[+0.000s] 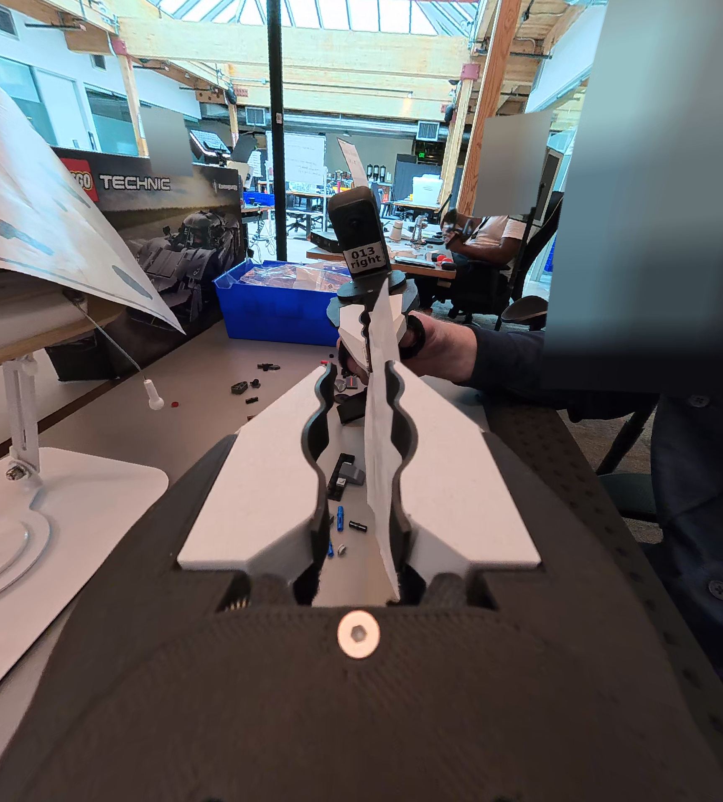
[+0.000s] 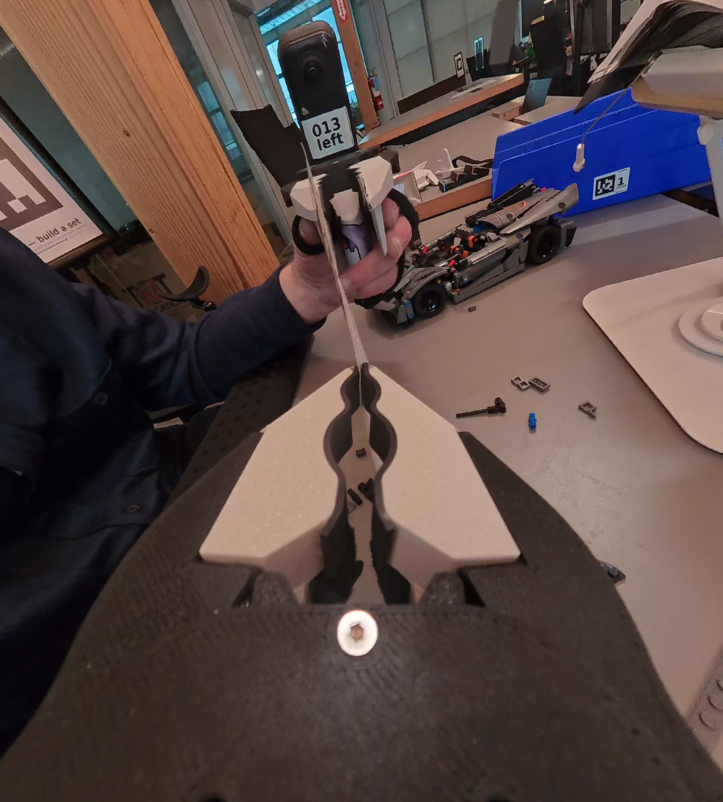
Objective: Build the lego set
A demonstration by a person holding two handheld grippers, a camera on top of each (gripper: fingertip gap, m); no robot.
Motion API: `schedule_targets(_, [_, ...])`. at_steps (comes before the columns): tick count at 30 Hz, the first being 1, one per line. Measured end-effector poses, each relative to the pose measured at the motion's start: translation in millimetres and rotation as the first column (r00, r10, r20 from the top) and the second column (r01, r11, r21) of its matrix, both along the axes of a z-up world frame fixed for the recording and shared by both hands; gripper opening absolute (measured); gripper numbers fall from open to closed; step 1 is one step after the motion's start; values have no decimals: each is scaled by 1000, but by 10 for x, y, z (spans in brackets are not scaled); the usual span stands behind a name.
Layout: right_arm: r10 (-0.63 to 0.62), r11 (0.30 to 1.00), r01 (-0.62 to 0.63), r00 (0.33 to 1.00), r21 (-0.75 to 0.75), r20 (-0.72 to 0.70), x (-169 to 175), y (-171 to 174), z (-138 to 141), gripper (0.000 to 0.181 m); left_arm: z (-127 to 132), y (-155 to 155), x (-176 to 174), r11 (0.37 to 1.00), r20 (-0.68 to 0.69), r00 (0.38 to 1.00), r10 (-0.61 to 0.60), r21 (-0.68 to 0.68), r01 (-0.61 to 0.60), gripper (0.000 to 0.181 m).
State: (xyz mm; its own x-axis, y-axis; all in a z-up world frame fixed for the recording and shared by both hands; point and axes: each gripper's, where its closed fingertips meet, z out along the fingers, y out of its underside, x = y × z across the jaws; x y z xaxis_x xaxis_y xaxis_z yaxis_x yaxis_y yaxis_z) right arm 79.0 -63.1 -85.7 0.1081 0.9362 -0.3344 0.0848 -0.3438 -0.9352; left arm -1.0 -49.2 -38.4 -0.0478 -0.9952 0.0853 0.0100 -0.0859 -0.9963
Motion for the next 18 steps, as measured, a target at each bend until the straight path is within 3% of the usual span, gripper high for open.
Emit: schedule_targets(18, [-22, 1000, 22, 1000, -15, 7, 23, 47, -23, 0, 3, -239, 41, 992, -11, 993, -120, 28, 120, 44])
